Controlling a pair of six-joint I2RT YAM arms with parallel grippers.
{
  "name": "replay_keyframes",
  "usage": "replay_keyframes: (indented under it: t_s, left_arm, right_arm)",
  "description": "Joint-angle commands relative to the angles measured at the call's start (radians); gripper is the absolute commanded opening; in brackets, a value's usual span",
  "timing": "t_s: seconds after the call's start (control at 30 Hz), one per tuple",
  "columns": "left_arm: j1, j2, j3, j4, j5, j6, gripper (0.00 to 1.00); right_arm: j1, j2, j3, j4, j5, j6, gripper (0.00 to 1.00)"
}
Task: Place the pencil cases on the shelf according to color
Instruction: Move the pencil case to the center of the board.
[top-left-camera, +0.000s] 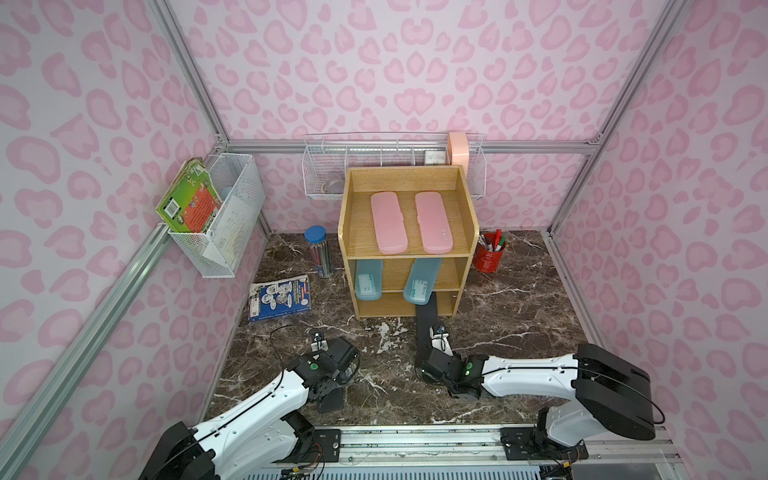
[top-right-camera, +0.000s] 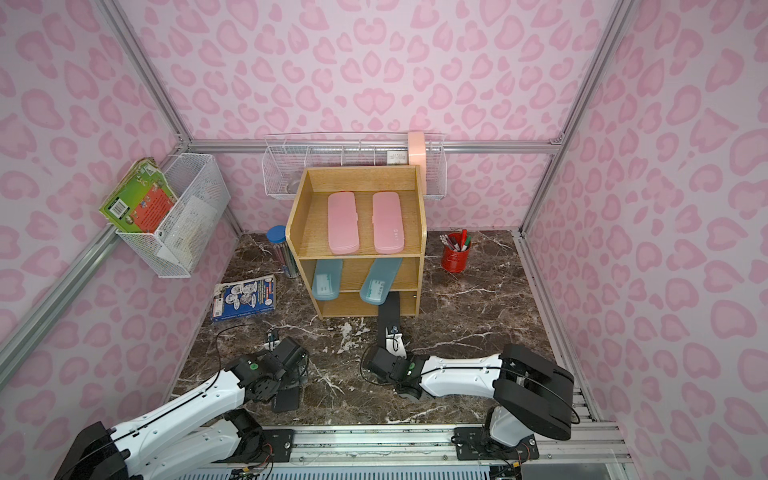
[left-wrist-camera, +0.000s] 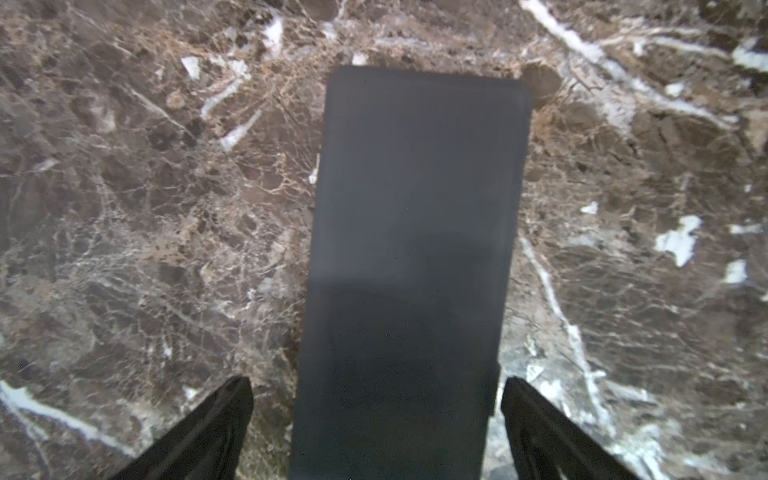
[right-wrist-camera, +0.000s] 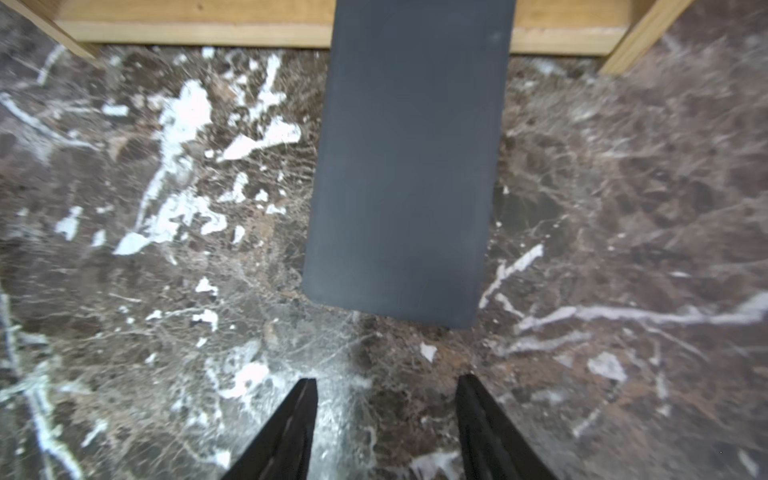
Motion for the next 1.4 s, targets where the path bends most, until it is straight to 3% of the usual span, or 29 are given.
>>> replay_keyframes:
  t_s: [0.0,0.23,0.53,0.83,1.03,1.37]
  left_arm:
    - [0.001,0.052,0.003,0.076,0.05,0.015,0.99]
    - [0.0,0.216,0.071,0.116,0.151,0.007,0.99]
    - [-0.002,0.298,0.126,0.16,0.232,0.014,0.99]
    - [-0.012,0.269,0.131,0.15,0.248,-0.008,0.99]
    - [-0.055,0.267,0.121,0.137,0.239,-0.019,0.99]
    - [-0.122,0.251,0.126,0.069,0.229,-0.073,0.99]
  right_arm:
    - [-0.023,0.049,0.022,0.063,-0.034,-0.016,0.56]
    - [-0.129,0.095,0.042,0.131,-0.031,-0.078,0.55]
    - [-0.224,0.065,0.047,0.207,-0.086,-0.198,0.56]
    - [-0.22,0.039,0.064,0.249,-0.103,-0.229,0.59]
    - [-0.168,-0.048,0.015,0.283,-0.047,-0.224,0.59]
    - [-0.027,-0.188,-0.096,0.135,0.064,-0.053,0.6]
